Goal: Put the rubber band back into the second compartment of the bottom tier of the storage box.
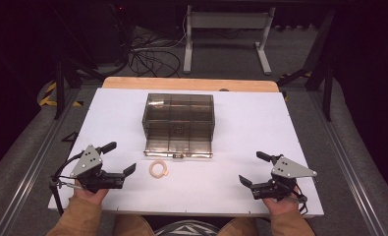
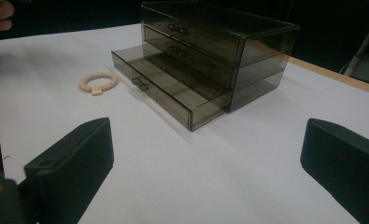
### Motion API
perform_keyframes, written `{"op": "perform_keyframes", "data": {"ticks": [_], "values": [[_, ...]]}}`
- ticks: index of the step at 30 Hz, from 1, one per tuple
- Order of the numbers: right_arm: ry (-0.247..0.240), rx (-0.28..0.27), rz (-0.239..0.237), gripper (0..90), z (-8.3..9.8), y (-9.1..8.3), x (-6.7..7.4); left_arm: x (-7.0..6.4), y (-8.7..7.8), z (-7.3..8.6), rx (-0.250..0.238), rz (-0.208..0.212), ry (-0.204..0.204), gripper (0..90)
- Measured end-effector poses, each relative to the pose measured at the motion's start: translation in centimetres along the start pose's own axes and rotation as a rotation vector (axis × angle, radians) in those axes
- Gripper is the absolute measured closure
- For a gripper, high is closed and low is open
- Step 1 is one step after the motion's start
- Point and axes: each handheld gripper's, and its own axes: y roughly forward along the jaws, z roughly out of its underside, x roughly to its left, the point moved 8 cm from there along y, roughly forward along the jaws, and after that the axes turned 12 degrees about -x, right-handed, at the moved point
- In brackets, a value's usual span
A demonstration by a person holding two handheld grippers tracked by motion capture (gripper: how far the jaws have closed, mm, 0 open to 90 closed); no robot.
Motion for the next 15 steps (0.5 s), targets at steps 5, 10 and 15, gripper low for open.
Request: {"op": "perform_keyframes", "data": {"ticks": [5, 10, 15], "values": [[0.000, 0.001, -0.002, 3.2, 0.0, 0.0, 0.0, -0.2, 0.7, -0.1, 0.010, 0.016, -0.003, 4.5], [0.003, 0.003, -0.002, 3.2, 0.1, -0.1, 0.1, -0.5, 1.5, -0.1, 0.022, 0.032, -0.003, 4.4], [0.006, 0.001, -0.005, 3.2, 0.1, -0.1, 0.1, -0.7, 2.3, -0.3, 0.025, 0.043, -0.005, 4.4]]}}
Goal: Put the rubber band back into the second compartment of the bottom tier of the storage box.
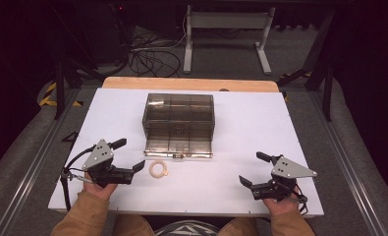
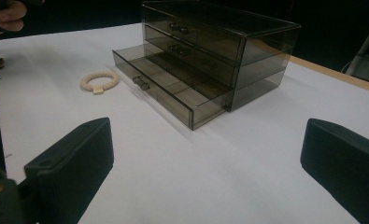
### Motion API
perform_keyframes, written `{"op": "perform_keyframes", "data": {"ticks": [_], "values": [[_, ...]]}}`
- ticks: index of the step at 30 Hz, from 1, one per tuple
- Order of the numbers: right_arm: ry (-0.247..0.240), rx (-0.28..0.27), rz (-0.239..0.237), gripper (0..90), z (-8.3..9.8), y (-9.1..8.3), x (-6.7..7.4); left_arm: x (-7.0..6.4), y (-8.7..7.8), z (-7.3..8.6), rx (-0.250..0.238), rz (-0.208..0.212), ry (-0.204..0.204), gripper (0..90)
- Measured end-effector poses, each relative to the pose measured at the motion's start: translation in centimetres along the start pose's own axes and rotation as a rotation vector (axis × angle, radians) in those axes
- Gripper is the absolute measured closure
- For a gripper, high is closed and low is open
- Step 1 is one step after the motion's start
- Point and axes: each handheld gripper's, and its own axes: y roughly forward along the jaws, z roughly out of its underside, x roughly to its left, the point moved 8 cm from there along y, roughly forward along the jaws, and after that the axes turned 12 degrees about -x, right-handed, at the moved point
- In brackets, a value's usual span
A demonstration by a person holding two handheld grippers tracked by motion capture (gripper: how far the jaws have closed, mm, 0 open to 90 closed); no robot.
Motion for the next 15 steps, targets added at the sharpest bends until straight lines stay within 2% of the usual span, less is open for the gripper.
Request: {"op": "perform_keyframes", "data": {"ticks": [8, 15], "values": [[0.002, 0.002, -0.004, 3.2, 0.1, 0.0, 0.0, -0.2, 0.9, -0.1, 0.009, 0.015, 0.003, 4.4], [0.003, 0.002, -0.007, 3.2, 0.1, 0.1, 0.0, -0.4, 1.9, -0.1, 0.021, 0.031, -0.012, 4.4]]}}
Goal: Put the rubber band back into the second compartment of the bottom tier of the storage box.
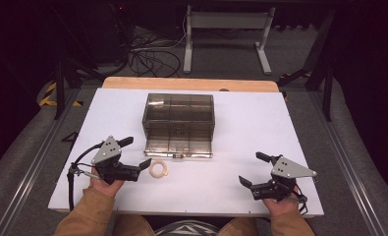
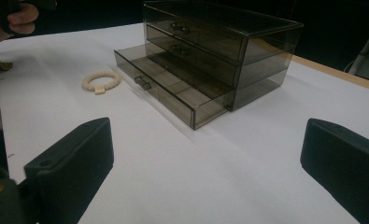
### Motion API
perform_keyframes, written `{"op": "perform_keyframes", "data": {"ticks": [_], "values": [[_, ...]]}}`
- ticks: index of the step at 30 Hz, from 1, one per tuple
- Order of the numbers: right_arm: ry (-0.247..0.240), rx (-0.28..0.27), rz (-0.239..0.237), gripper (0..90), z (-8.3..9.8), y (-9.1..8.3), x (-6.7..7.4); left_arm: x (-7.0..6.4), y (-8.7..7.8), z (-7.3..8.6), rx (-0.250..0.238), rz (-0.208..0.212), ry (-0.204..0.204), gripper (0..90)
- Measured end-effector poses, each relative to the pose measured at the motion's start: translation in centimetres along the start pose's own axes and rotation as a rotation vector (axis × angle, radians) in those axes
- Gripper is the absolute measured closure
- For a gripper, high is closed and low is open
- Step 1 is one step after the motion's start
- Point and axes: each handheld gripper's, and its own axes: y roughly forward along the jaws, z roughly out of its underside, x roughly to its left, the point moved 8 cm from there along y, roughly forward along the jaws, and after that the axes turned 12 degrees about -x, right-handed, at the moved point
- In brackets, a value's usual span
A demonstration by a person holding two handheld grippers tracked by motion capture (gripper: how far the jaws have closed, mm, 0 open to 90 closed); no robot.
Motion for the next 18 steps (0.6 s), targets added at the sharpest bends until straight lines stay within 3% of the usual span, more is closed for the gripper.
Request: {"op": "perform_keyframes", "data": {"ticks": [6, 14, 18], "values": [[0.004, 0.001, -0.005, 3.2, 0.02, 0.02, 0.06, -0.11, 0.11, -0.08, 0.000, 0.005, 0.005, 4.4], [0.006, -0.001, -0.012, 3.2, -0.04, 0.02, 0.19, -0.21, 0.13, 0.14, 0.039, 0.020, -0.084, 12.2], [0.004, 0.003, -0.017, 3.2, 0.01, 0.07, 0.25, -0.01, 0.23, 0.55, 0.074, 0.013, -0.066, 18.2]]}}
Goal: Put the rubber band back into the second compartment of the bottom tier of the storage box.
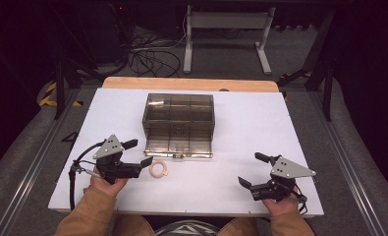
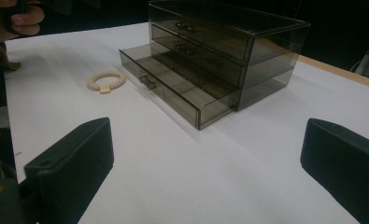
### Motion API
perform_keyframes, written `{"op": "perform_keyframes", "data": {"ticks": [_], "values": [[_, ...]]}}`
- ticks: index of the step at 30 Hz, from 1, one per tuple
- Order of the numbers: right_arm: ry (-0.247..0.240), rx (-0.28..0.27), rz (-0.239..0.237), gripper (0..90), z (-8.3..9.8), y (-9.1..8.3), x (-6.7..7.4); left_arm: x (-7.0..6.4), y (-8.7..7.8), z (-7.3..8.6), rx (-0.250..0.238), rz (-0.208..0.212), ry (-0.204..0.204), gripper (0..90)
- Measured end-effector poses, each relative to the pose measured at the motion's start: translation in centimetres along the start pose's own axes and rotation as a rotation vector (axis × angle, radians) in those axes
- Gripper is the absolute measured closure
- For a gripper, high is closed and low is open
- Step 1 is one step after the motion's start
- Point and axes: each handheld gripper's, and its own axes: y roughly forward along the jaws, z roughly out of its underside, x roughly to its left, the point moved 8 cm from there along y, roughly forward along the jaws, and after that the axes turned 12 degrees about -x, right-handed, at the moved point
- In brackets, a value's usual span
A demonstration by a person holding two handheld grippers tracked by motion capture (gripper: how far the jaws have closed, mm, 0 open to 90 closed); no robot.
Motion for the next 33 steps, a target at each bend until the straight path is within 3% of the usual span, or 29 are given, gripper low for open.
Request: {"op": "perform_keyframes", "data": {"ticks": [3, 14, 20, 33], "values": [[-0.002, -0.002, -0.003, 3.2, 0.0, 0.0, 0.0, 0.2, 0.1, 0.5, 0.047, 0.007, 0.003, 27.3], [-0.004, 0.000, -0.009, 3.3, 0.0, 0.1, 0.2, 0.9, 1.3, 2.5, 0.211, -0.005, -0.010, 37.4], [-0.006, 0.004, -0.012, 3.3, 0.0, 0.1, 0.2, 1.2, 1.9, 3.3, 0.265, -0.020, -0.014, 39.0], [-0.004, 0.008, -0.016, 3.4, 0.1, 0.2, 0.2, 1.0, 2.9, 4.6, 0.371, -0.008, -0.008, 46.0]]}}
